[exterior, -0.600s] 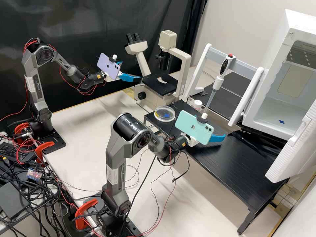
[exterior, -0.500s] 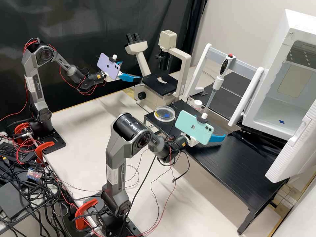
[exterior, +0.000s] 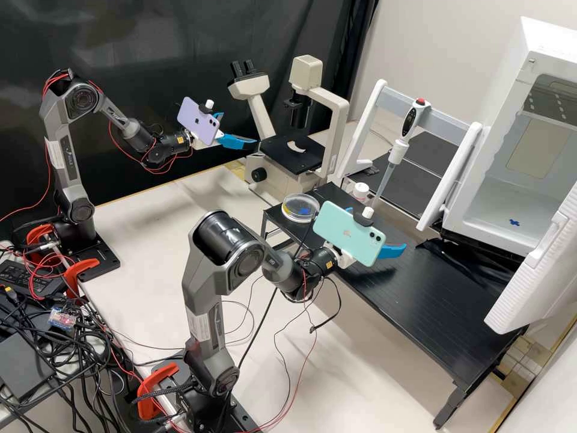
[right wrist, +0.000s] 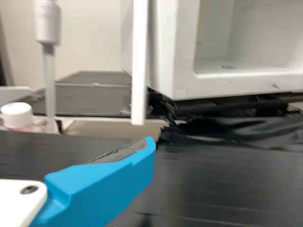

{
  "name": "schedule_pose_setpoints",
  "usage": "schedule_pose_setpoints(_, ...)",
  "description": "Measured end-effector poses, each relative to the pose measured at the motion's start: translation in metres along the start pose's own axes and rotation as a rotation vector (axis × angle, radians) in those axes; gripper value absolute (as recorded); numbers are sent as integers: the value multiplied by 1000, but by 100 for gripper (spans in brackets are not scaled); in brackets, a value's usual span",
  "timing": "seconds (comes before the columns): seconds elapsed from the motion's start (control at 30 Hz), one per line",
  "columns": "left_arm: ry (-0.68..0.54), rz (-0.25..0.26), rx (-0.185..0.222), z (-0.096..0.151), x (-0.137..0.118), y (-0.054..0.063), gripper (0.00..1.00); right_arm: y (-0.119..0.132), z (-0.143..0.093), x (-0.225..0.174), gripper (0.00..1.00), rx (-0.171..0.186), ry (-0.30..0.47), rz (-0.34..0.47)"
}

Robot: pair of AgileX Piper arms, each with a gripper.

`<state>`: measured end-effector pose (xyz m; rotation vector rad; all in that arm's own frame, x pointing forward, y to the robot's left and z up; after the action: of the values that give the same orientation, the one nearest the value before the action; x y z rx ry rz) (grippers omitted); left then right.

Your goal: Move the petri dish to the incubator

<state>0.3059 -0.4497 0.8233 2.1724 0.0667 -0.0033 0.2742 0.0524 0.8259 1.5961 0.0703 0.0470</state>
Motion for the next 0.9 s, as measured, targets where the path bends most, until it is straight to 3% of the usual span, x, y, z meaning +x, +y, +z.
schedule_pose_setpoints(0.2, 0, 0, 0, 0, 0, 0, 100, -17, -29, -22, 100, -11, 152, -45)
schedule_pose_setpoints(0.27, 0, 0, 0, 0, 0, 0, 100, -25, -37, -27, 100, -11, 172, -50)
schedule_pose_setpoints(0.53, 0, 0, 0, 0, 0, 0, 100, -67, -68, -43, 100, -131, 308, -165)
schedule_pose_setpoints(0.7, 0, 0, 0, 0, 0, 0, 100, -89, -71, -46, 100, -175, 329, -237)
schedule_pose_setpoints(0.9, 0, 0, 0, 0, 0, 0, 100, -105, -61, -39, 100, -181, 273, -284)
